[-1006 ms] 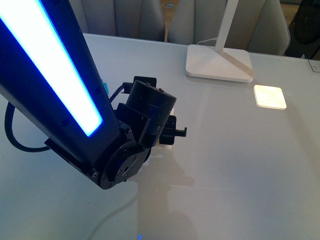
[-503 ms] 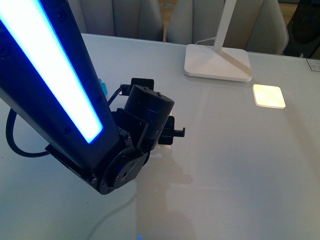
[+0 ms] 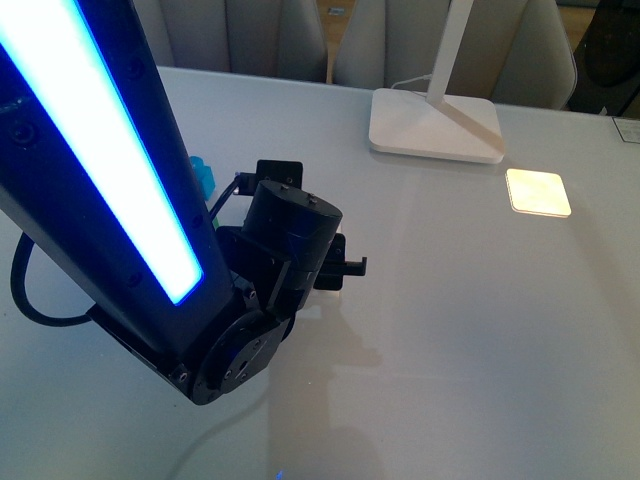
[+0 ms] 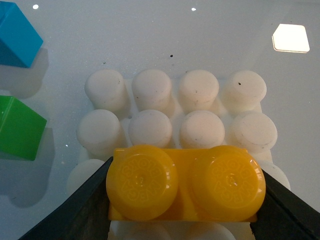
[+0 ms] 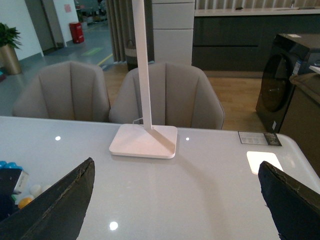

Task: Insert yellow block into base center

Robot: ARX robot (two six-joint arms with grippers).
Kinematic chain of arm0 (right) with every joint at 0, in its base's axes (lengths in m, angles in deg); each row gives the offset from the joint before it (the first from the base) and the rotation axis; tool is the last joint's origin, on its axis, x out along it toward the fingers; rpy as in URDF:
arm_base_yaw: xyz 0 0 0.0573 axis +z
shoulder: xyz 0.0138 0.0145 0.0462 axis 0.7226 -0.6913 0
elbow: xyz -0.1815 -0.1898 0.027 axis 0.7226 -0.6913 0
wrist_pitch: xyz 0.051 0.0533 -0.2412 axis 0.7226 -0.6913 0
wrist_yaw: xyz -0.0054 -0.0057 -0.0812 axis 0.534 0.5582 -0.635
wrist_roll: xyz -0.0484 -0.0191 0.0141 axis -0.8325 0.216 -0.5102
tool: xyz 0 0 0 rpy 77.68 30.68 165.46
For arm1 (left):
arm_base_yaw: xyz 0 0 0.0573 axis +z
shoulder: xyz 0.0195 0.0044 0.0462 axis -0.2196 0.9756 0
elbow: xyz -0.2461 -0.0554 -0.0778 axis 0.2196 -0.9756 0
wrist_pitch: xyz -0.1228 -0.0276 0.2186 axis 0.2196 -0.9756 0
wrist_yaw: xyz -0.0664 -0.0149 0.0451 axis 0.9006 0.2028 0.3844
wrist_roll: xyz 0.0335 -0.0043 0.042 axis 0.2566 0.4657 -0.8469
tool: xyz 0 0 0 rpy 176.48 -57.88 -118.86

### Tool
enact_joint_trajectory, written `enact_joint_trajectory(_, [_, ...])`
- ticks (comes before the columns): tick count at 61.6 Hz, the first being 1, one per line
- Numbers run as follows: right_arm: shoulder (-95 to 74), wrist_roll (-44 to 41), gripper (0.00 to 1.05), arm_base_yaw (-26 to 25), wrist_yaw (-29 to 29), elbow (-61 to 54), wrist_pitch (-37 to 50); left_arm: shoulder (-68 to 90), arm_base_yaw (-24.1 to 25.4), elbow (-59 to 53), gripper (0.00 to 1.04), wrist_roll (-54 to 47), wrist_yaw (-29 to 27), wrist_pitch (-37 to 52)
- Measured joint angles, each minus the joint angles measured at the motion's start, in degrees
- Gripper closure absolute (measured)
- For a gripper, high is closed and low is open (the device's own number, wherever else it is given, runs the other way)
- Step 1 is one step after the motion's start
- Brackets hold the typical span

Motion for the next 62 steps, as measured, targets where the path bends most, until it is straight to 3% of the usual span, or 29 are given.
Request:
enact_joint_trajectory(46, [0.0, 0.0, 0.09, 0.0, 0.0, 0.0, 0.02, 0.44, 0.2, -0.2, 0.41, -1.29, 0.85, 0.79])
enact_joint_trajectory(62, [0.0, 0.0, 0.09, 0.0, -0.02, 0.0, 0.0, -1.18, 1.14, -2.67, 0.06, -1.03, 2.64, 1.57])
